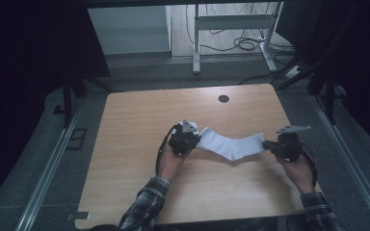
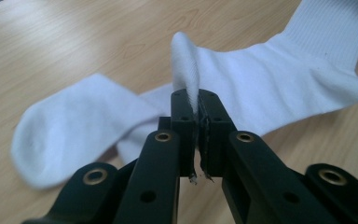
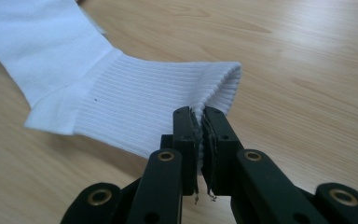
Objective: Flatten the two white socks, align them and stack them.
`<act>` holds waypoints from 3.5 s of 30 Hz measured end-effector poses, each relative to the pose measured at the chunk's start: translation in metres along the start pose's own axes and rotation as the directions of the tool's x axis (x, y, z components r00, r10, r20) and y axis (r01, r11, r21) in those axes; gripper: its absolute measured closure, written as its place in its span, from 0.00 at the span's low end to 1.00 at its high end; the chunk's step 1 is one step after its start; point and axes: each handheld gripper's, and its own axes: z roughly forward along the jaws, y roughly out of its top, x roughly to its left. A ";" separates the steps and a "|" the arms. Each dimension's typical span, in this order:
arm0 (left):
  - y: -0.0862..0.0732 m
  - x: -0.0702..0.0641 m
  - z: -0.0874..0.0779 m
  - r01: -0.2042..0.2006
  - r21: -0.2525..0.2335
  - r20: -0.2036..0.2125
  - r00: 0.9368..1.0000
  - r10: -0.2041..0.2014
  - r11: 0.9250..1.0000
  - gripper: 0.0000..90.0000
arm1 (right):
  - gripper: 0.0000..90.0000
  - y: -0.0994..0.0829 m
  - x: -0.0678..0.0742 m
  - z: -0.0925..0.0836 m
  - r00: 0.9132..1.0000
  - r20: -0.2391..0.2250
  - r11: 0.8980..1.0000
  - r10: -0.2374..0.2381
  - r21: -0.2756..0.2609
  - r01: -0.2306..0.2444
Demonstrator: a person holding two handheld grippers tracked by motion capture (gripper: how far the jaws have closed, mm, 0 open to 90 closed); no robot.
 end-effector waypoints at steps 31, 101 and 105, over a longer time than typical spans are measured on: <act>-0.115 -0.008 -0.071 0.133 0.076 -0.060 0.990 -0.128 0.988 0.94 | 0.91 -0.010 0.091 0.037 0.969 -0.163 0.967 -0.188 0.143 0.212; -0.032 0.077 0.013 0.167 0.023 -0.205 0.966 -0.159 0.986 0.50 | 0.96 0.009 0.059 0.040 0.984 -0.143 0.993 -0.103 0.051 0.111; -0.029 0.083 0.021 0.180 0.022 -0.231 0.958 -0.170 0.983 0.42 | 0.98 0.019 0.066 0.047 0.980 -0.170 0.993 -0.106 0.035 0.113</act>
